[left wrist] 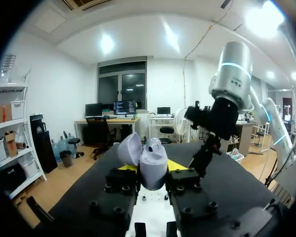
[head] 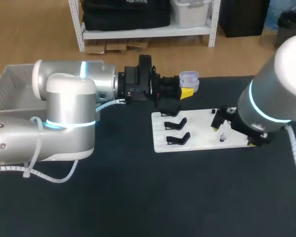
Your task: Pick up each earbud case from the left stands, insert the matching earbuds, close the lid, and place the case in the box.
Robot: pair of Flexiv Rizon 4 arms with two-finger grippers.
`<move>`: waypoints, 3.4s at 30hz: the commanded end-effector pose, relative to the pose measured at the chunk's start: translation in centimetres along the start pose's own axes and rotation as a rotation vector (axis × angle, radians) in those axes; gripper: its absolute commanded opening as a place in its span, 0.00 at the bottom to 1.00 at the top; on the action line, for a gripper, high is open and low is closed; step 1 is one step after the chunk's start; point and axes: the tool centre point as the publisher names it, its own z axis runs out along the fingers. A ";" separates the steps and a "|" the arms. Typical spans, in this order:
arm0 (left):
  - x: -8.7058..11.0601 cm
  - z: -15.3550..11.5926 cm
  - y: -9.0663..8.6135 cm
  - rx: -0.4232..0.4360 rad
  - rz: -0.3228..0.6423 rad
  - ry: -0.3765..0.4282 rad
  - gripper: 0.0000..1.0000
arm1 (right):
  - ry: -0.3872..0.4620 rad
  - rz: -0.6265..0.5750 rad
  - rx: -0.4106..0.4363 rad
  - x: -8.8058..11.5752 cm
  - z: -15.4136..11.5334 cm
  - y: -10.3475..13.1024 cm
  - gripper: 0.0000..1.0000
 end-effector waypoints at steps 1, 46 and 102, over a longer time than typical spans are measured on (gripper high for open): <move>0.2 0.0 -0.1 -0.006 0.005 -0.009 0.00 | -0.023 0.021 0.011 0.8 2.7 0.6 1.00; 0.2 0.0 -0.1 -0.006 0.005 -0.009 0.00 | -0.003 -0.038 0.064 -0.6 7.6 1.3 0.39; 0.2 0.0 -0.1 -0.006 0.005 -0.009 0.00 | 0.003 -0.026 0.142 -0.8 7.5 1.1 0.26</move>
